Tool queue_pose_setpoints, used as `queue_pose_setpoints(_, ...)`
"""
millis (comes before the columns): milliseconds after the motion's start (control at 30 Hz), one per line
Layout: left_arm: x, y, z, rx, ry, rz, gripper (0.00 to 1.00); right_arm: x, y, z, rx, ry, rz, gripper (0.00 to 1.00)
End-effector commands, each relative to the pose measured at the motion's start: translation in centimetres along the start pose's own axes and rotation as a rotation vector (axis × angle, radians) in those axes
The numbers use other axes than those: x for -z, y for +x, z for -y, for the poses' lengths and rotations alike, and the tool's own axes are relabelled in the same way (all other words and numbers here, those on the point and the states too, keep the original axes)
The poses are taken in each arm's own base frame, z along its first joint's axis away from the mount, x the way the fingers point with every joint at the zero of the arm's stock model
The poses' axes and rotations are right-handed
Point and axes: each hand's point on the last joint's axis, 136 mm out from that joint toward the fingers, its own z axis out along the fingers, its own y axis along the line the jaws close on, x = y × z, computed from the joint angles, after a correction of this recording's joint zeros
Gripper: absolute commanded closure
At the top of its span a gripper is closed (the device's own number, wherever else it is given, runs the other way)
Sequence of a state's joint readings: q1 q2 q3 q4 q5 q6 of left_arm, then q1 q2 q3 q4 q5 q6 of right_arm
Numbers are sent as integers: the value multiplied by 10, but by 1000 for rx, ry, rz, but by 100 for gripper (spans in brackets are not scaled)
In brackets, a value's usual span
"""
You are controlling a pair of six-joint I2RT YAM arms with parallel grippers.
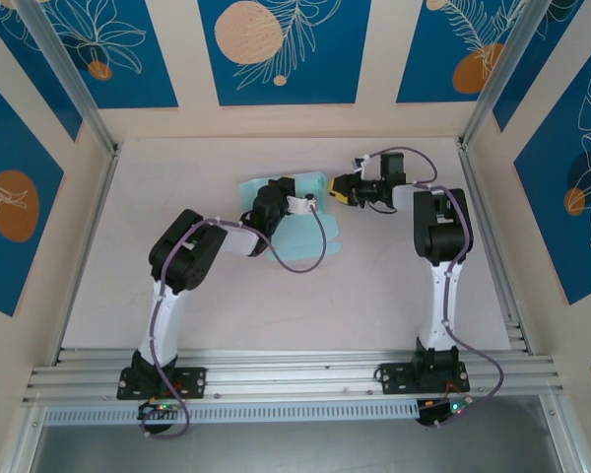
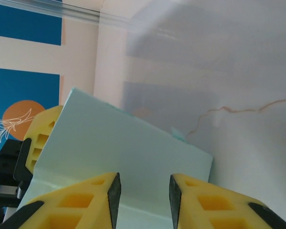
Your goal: Fold the paper box
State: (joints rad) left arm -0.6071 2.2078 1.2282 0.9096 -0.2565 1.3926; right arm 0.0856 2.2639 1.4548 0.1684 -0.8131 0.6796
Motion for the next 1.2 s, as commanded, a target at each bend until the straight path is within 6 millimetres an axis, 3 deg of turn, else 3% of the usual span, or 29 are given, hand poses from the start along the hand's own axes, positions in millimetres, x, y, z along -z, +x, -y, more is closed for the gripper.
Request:
queue_pose_setpoints(0,-1,2,39,-46,102,-3,100,4,3,-21,69,-13,17,64)
queue_pose_setpoints(267,1,3,41,-32,126,2,100,5,17,-21,121,12,36,60)
queue_pose_setpoints(500,2,2,41,-25,136,9,100,-6,23,-17,155,55,19,54)
queue_pose_setpoints(767,5,-1,44,-27,159,32,100,-18,17,-2,245,245,43,53)
queue_pose_setpoints(1167,16,-11,47,80,276,105,100,-34,7,-6,330,362,54,50)
